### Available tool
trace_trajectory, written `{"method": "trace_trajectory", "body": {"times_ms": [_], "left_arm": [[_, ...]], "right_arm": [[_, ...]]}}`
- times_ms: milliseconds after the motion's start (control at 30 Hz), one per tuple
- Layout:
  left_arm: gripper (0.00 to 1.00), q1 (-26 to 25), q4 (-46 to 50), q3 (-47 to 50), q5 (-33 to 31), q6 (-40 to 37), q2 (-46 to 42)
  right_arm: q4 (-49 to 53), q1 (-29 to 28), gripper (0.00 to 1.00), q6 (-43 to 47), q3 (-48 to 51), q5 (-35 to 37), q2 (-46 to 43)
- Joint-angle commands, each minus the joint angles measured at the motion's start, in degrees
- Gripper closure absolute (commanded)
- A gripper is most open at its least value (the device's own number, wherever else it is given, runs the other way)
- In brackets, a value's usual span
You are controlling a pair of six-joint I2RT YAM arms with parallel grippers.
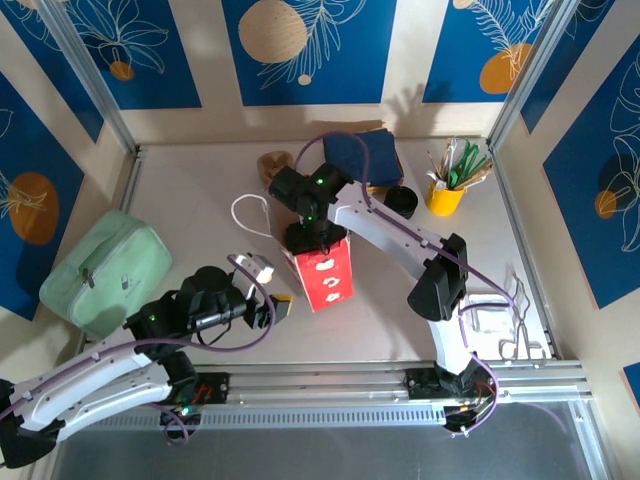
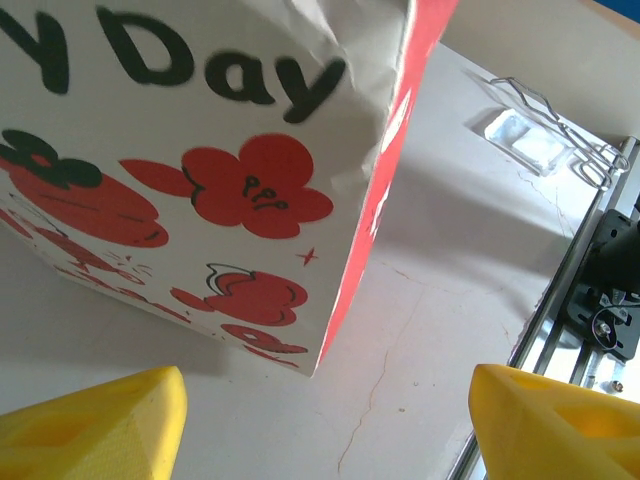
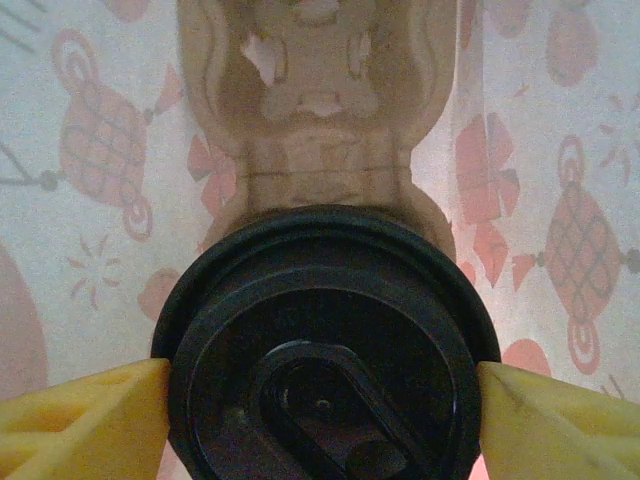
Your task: Pack the takeout coffee
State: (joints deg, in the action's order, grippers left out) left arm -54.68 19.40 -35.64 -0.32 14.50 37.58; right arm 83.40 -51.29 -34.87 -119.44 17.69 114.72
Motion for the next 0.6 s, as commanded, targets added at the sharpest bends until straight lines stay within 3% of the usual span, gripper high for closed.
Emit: {"method": "trace_trajectory", "body": {"times_ms": [0,567], "left_arm": [[0.26,-0.52,0.57,-1.71,-0.39,-0.13,-0.84],[0.26,-0.51,1.25,-1.47,-0.84,0.31,-1.93]], "right_arm": [[-0.09,-0.31,0.21,0.46,0.53,-2.09,-0.33],[-0.71,-0.48,0.19,1.47,-0.56,-2.58,-0.36]]}}
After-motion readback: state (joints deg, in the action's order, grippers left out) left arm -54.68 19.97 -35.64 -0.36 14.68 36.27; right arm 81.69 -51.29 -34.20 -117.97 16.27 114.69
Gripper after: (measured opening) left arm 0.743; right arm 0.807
